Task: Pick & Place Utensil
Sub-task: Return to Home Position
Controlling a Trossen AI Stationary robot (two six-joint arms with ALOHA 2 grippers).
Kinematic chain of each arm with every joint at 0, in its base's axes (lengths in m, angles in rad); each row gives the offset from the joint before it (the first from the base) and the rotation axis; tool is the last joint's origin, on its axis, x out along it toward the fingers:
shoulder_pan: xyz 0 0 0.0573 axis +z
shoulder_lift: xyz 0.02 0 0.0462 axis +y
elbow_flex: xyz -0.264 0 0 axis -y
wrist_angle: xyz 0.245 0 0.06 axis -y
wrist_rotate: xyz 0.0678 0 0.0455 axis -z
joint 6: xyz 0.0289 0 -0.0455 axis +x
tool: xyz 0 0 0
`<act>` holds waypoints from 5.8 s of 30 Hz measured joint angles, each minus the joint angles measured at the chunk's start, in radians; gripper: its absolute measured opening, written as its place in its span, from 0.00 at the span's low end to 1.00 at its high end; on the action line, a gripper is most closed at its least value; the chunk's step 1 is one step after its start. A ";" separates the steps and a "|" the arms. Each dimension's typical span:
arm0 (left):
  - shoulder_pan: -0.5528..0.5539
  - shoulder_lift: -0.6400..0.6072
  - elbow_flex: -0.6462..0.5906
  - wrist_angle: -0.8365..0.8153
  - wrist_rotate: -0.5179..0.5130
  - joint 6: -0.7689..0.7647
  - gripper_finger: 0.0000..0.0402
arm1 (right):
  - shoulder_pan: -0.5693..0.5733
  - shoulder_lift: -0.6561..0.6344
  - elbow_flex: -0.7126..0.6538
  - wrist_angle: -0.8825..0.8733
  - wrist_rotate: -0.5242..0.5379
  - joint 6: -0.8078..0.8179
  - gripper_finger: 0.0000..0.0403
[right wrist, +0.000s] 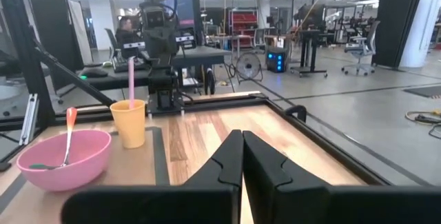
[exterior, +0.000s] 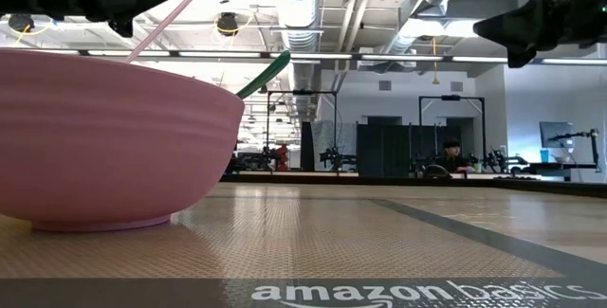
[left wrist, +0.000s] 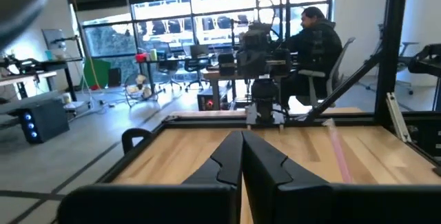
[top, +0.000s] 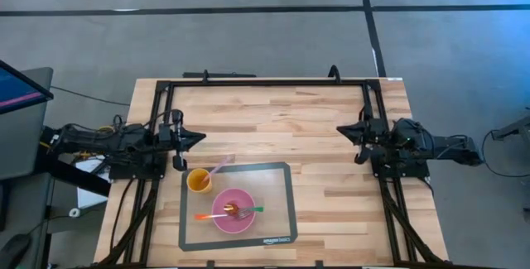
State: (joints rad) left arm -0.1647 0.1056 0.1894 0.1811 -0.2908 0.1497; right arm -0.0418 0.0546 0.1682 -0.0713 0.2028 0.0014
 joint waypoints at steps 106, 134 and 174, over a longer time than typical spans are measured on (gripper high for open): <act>0.060 -0.022 -0.184 0.030 0.120 -0.080 0.02 | 0.000 -0.048 -0.162 0.112 -0.022 0.079 0.00; 0.060 0.179 -0.184 0.030 0.120 -0.080 0.02 | 0.001 -0.048 -0.162 0.112 -0.022 0.079 0.00; 0.060 0.027 -0.183 0.048 0.120 -0.080 0.02 | 0.000 -0.048 -0.162 0.112 -0.022 0.078 0.00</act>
State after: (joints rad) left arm -0.1047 0.1329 0.0059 0.2291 -0.1707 0.0700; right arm -0.0414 0.0063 0.0063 0.0402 0.1805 0.0798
